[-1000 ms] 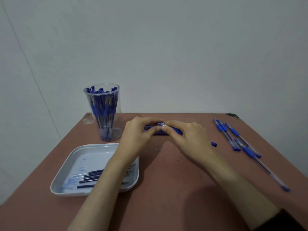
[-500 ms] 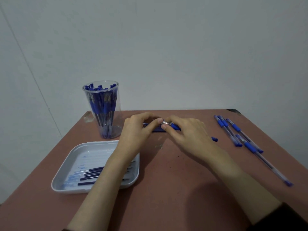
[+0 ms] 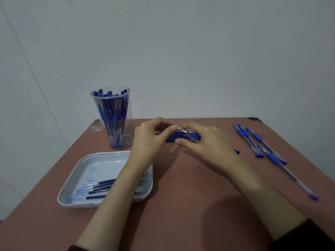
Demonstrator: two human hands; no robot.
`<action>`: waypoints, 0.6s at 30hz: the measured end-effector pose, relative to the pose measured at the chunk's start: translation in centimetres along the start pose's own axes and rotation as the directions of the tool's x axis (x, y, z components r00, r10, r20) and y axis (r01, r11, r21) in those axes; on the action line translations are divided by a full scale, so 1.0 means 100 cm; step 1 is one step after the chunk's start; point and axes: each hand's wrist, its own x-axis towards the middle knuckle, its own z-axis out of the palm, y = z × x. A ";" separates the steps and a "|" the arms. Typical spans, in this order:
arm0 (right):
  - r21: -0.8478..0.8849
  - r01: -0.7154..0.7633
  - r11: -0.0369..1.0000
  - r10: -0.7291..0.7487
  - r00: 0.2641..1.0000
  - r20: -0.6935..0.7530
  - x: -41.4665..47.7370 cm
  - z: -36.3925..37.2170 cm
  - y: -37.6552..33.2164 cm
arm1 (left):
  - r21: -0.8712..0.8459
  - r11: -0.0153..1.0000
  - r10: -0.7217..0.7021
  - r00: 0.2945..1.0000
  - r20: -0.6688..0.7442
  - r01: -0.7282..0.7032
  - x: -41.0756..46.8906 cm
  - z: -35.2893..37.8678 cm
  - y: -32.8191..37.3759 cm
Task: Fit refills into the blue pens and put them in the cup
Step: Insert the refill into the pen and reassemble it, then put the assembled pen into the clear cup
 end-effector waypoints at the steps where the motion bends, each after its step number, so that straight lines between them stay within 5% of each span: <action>1: -0.054 -0.032 0.998 0.033 0.999 0.022 0.001 -0.001 0.002 | 0.008 1.000 -0.024 0.999 -0.026 0.024 0.001 0.000 -0.001; 3: -0.091 -0.110 0.990 0.113 0.993 0.020 0.003 -0.002 0.010 | 0.042 0.995 -0.091 0.996 -0.015 0.091 0.001 0.000 -0.002; 6: 0.031 -0.190 0.981 0.191 0.982 -0.008 0.003 -0.003 0.016 | 0.092 0.987 -0.145 0.969 0.198 0.129 -0.002 0.004 0.000; 9: 0.145 -0.179 0.973 0.186 0.982 -0.036 0.005 -0.002 0.014 | 0.190 0.980 -0.132 0.891 0.435 0.053 -0.007 0.009 0.004; 13: 0.161 -0.102 0.982 0.121 0.986 -0.113 0.005 0.001 0.012 | 0.256 0.967 -0.155 0.801 0.578 0.003 -0.011 0.011 0.002; 15: 0.175 -0.089 0.980 0.111 0.986 -0.122 0.003 0.001 0.012 | 0.287 0.958 -0.146 0.813 0.564 -0.027 -0.012 0.013 0.002; 18: 0.438 -0.180 0.881 0.227 0.972 -0.056 0.005 0.002 0.008 | 0.224 0.974 -0.079 0.946 0.314 0.006 -0.010 0.013 0.006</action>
